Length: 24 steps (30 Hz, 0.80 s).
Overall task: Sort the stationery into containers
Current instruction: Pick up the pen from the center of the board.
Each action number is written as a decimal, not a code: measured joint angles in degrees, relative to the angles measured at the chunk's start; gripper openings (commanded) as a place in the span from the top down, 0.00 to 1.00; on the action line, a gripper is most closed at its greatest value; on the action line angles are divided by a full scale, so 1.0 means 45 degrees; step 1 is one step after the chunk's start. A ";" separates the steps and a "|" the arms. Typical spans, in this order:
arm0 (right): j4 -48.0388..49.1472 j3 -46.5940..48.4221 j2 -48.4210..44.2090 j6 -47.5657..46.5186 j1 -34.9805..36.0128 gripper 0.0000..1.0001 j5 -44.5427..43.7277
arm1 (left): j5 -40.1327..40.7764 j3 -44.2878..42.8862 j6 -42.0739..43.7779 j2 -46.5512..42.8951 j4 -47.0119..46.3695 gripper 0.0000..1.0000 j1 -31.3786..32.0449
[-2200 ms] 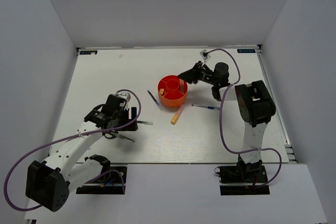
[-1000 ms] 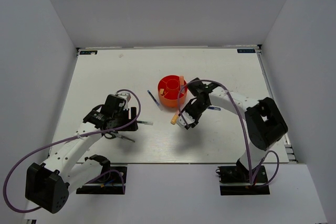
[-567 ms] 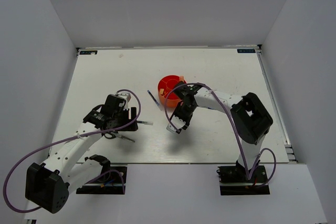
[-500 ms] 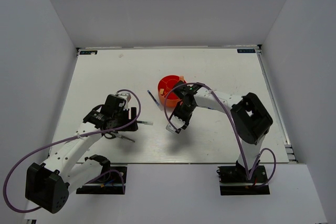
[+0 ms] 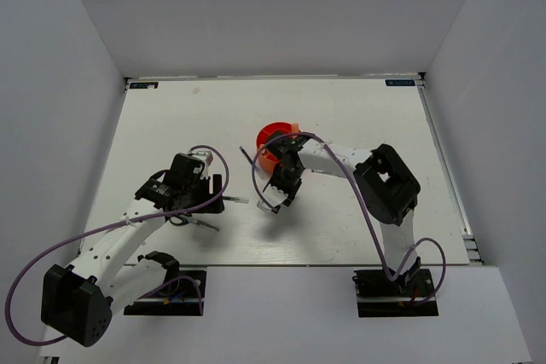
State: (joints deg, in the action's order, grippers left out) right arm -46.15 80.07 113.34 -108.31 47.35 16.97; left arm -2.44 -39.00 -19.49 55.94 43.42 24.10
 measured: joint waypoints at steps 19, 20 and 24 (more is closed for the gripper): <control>-0.3400 0.0238 0.0325 0.0204 0.0000 0.90 -0.0491 | 0.0000 0.0000 0.0000 0.0000 0.0010 0.17 0.0000; -0.3075 -0.0277 -0.0015 0.0442 0.0005 0.93 -0.0437 | 0.0000 0.0000 0.0000 -0.0005 0.0010 0.17 0.0000; -0.1928 -0.1540 -0.0947 0.1841 -0.0015 1.00 -0.0034 | 0.0005 0.0000 0.0000 -0.0005 0.0010 0.17 0.0000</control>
State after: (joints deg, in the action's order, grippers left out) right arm -54.83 73.14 109.08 -100.03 47.29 16.82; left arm -2.42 -39.00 -19.49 55.92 43.46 24.10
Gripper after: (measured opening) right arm 0.310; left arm 0.832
